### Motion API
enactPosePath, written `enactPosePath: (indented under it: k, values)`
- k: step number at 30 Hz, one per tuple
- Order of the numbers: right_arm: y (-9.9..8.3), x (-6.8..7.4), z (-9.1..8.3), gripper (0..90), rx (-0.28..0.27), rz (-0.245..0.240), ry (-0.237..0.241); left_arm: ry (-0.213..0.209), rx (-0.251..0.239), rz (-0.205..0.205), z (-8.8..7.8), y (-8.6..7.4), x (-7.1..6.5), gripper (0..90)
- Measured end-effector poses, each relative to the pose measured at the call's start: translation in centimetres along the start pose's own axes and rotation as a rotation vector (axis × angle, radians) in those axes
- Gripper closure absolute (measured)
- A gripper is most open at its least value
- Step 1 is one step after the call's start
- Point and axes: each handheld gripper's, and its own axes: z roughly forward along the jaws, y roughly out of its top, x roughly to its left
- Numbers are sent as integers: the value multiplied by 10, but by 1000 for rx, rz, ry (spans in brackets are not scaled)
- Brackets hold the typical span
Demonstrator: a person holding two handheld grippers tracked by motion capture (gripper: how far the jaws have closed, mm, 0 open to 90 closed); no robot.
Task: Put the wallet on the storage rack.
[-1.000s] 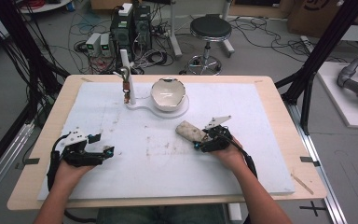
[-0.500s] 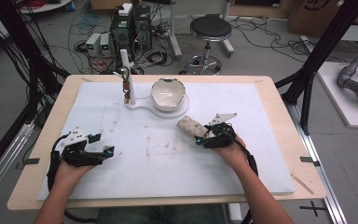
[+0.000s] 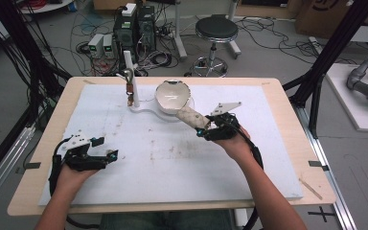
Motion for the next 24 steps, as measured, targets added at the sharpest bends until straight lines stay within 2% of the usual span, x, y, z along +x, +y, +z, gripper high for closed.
enactPosePath:
  k: [2,5,6,8,12,15,19,20,24]
  values:
    - [12,-2,0,360,4,-14,-6,1,-2,-3,0,0,0,187]
    - [21,-4,1,360,-6,-26,-11,2,1,-1,0,0,0,187]
    - [29,-5,3,360,2,-34,-19,2,1,0,1,0,0,187]
    - [33,-6,4,360,6,-39,-19,0,0,1,1,0,0,187]
    - [52,-10,10,360,18,-54,-30,-1,-1,1,0,0,1,187]
    - [59,-12,14,359,16,-60,-25,-1,0,-3,1,0,2,187]
    - [70,-14,21,359,43,-77,-27,1,1,-7,1,0,2,187]
    - [75,-15,25,359,58,-93,-32,-1,1,-6,1,0,3,187]
    - [83,-17,33,359,77,-98,-34,-1,0,-6,1,0,3,187]
